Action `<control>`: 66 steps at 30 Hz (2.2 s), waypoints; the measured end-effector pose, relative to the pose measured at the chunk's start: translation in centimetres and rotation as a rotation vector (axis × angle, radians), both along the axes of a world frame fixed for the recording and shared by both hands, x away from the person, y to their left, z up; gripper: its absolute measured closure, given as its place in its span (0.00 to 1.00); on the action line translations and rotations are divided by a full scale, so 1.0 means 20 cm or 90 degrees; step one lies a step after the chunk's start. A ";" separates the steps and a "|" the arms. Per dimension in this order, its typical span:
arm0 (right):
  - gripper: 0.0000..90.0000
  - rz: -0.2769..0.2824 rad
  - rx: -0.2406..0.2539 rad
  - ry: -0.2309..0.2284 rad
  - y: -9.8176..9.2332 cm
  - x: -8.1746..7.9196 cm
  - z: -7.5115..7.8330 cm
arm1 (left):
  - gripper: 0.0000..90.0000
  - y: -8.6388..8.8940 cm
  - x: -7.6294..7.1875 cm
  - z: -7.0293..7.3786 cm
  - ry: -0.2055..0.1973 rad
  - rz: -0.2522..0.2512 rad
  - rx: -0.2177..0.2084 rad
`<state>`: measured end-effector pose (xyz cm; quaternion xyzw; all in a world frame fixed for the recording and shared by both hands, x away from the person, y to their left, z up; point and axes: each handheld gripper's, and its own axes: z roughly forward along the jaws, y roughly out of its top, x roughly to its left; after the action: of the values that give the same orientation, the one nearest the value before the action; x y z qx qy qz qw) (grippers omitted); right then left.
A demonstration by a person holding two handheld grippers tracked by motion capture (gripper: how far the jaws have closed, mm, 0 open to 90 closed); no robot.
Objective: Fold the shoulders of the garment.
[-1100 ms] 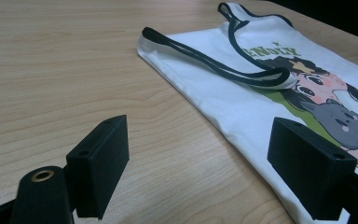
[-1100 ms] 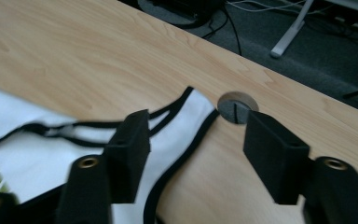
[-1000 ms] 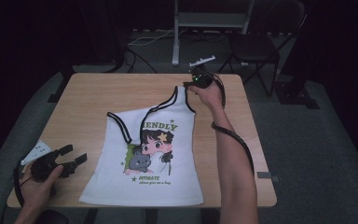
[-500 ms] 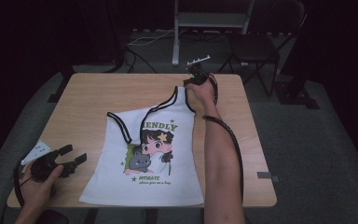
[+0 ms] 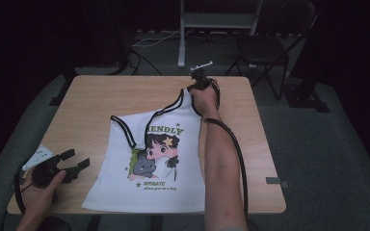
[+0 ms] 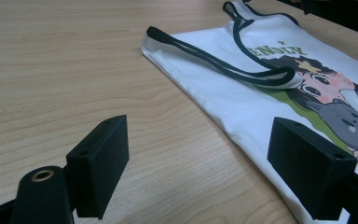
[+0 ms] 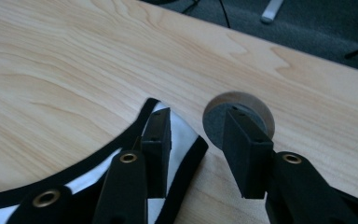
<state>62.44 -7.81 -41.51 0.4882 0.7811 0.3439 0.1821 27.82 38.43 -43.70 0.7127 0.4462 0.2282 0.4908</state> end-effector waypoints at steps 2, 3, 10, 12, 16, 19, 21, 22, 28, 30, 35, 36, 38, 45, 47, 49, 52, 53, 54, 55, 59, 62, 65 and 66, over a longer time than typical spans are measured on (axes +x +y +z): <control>0.67 -0.004 -0.003 0.010 0.00 0.00 -0.02 | 0.22 0.00 0.00 0.00 0.000 -0.001 0.003; 0.69 -0.006 0.001 0.017 0.01 0.00 -0.03 | 0.22 0.00 0.00 0.00 -0.001 -0.002 0.003; 0.84 0.006 0.029 0.024 0.01 0.00 -0.07 | 0.22 0.00 0.00 0.00 -0.001 -0.003 0.002; 0.86 0.009 0.037 0.023 0.01 -0.01 -0.07 | 0.22 0.00 0.00 0.00 -0.002 -0.002 0.001; 0.87 0.009 0.061 0.010 0.01 -0.02 -0.04 | 0.22 0.00 -0.01 0.00 -0.002 -0.003 0.001; 0.88 0.019 0.064 -0.002 0.01 -0.04 0.00 | 0.22 0.00 -0.01 0.00 -0.002 -0.005 0.000; 0.88 0.025 0.079 -0.002 0.02 -0.06 0.02 | 0.22 0.00 -0.01 0.00 -0.003 -0.008 0.003; 0.88 0.030 0.087 -0.004 0.02 -0.07 0.03 | 0.22 -0.01 -0.01 0.00 -0.002 -0.008 0.002; 0.90 0.052 0.092 -0.009 0.02 -0.14 0.07 | 0.22 -0.01 -0.02 0.00 -0.002 -0.011 0.002; 0.90 0.058 0.102 -0.014 0.01 -0.16 0.09 | 0.22 -0.01 -0.02 0.00 -0.002 -0.012 0.001; 0.91 0.077 0.108 -0.025 0.02 -0.22 0.12 | 0.22 -0.01 -0.02 0.00 -0.002 -0.015 0.006; 0.91 0.078 0.107 -0.026 0.02 -0.23 0.12 | 0.22 -0.01 -0.02 0.00 -0.002 -0.017 0.006; 0.91 0.082 0.110 -0.029 0.02 -0.25 0.12 | 0.22 -0.01 -0.02 0.00 -0.001 -0.018 0.006; 0.91 0.092 0.115 -0.044 0.03 -0.30 0.14 | 0.22 -0.01 -0.02 0.00 0.001 -0.017 -0.004; 0.91 0.095 0.115 -0.047 0.03 -0.31 0.15 | 0.22 -0.01 -0.02 0.00 0.001 -0.017 -0.004; 0.91 0.100 0.116 -0.053 0.03 -0.32 0.16 | 0.22 -0.01 -0.02 0.00 0.001 -0.018 -0.003; 0.91 0.113 0.113 -0.061 0.05 -0.35 0.19 | 0.22 -0.01 -0.02 0.00 0.001 -0.019 -0.003; 0.91 0.116 0.112 -0.064 0.05 -0.36 0.20 | 0.22 -0.01 -0.02 0.00 0.002 -0.019 -0.004; 0.91 0.117 0.110 -0.066 0.06 -0.37 0.20 | 0.22 -0.01 -0.02 0.00 0.002 -0.019 -0.004; 0.91 0.119 0.107 -0.066 0.06 -0.38 0.20 | 0.22 -0.01 -0.02 0.00 0.002 -0.020 -0.004; 0.91 0.118 0.099 -0.062 0.07 -0.40 0.18 | 0.22 -0.01 -0.02 0.00 0.001 -0.021 -0.002; 0.91 0.116 0.097 -0.062 0.08 -0.42 0.18 | 0.22 -0.01 -0.02 0.00 0.000 -0.022 -0.004; 0.91 0.116 0.093 -0.064 0.08 -0.44 0.19 | 0.22 -0.01 -0.02 0.00 0.001 -0.021 -0.006; 0.91 0.117 0.093 -0.065 0.08 -0.44 0.19 | 0.22 -0.01 -0.02 0.00 0.001 -0.021 -0.007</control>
<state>53.55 -6.13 -37.78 0.4087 0.7850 0.4396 0.1533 27.39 38.33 -43.73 0.7174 0.4360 0.2172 0.4980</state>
